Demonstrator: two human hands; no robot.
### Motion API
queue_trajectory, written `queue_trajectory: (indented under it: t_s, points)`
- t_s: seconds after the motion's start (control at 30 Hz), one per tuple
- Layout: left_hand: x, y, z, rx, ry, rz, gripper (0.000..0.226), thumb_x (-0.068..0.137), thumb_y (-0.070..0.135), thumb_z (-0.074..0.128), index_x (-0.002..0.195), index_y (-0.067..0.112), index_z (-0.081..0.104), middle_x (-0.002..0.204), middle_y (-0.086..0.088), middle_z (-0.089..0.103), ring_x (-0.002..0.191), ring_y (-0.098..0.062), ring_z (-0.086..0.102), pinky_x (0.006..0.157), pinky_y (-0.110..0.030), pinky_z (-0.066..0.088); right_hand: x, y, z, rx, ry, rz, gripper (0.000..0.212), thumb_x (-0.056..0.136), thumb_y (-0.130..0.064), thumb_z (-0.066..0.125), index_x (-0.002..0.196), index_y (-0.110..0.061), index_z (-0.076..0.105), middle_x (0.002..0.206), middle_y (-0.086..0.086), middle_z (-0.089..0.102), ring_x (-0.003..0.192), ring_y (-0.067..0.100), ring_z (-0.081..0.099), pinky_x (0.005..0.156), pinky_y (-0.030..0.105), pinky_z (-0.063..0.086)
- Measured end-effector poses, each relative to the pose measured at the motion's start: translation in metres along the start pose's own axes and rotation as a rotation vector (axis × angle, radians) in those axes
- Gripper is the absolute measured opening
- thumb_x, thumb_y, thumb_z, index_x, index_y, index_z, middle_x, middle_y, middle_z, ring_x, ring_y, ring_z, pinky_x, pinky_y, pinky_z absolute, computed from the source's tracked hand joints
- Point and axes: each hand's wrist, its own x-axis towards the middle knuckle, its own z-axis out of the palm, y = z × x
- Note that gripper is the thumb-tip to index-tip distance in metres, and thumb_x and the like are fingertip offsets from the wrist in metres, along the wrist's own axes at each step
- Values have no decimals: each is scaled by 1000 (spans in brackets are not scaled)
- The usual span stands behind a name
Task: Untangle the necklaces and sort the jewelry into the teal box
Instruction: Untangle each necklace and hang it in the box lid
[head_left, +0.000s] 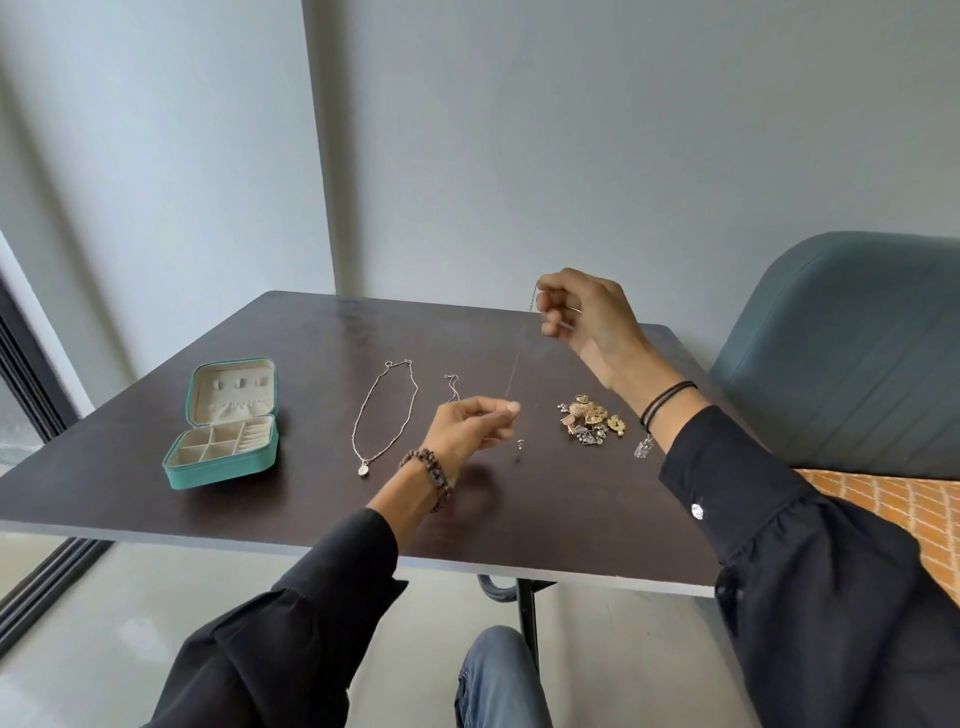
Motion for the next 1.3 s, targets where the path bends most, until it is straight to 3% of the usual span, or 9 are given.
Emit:
queue_trajectory:
  t_s: [0.17,0.33,0.47,0.7,0.83,0.97,1.07,1.2,1.3]
  points:
    - [-10,-9,5,-17,-59,-35,6,88,8,72,87,14,70,68,3,65,61,-5,61,69,-20,48,7,-9,-4,91,54,30,11,92,-9,61,81,-6,61,69,7,61,50,11,38,43,20,25]
    - [-23,-13,7,-94,-96,-140,17,87,-3,68,103,-9,69,74,-5,66,67,-11,63,65,-19,55,14,-9,-12,72,100,61,10,91,-10,61,82,-7,62,70,5,61,47,9,36,41,18,21]
    - [-39,-5,5,-126,-147,-209,24,83,1,73,104,-11,69,91,-5,72,83,-8,68,67,-18,56,19,-4,-16,69,120,82,9,91,-10,62,83,-7,61,70,4,60,47,9,37,39,18,22]
    - [-52,-1,1,-50,-155,-238,4,84,10,75,87,8,74,91,0,74,87,-4,67,68,-18,52,27,8,-19,83,173,79,8,91,-7,71,93,-4,64,69,2,59,51,7,46,41,17,35]
    - [-59,-6,-3,-91,-171,-221,5,89,11,71,93,9,71,88,-3,74,80,-7,71,61,-17,53,33,16,-21,22,171,78,12,91,-9,74,100,-1,70,76,5,66,61,8,57,57,18,53]
    - [-61,-8,-3,-56,-106,-157,9,89,9,71,96,6,67,86,-8,72,68,-8,70,55,-18,53,41,30,-26,-152,182,55,8,95,-8,70,100,-2,70,81,6,68,66,10,61,66,23,57]
    - [-62,-9,-4,52,-67,-69,18,88,11,73,97,9,57,85,-11,74,62,-15,68,50,-22,52,47,42,-30,-306,183,41,6,97,-10,68,100,-5,69,83,7,68,64,11,61,66,25,58]
    - [-63,-13,-7,379,-68,82,16,89,21,73,100,15,64,82,-4,76,60,-12,66,51,-24,52,55,61,-35,-473,177,26,1,97,-8,65,97,-8,66,82,7,67,61,11,59,60,25,57]
    - [-58,-19,-7,587,-37,129,14,87,30,73,100,24,71,75,8,74,58,-8,67,64,-32,60,62,73,-36,-621,158,6,4,96,-5,65,95,-7,68,82,7,69,60,10,60,57,22,55]
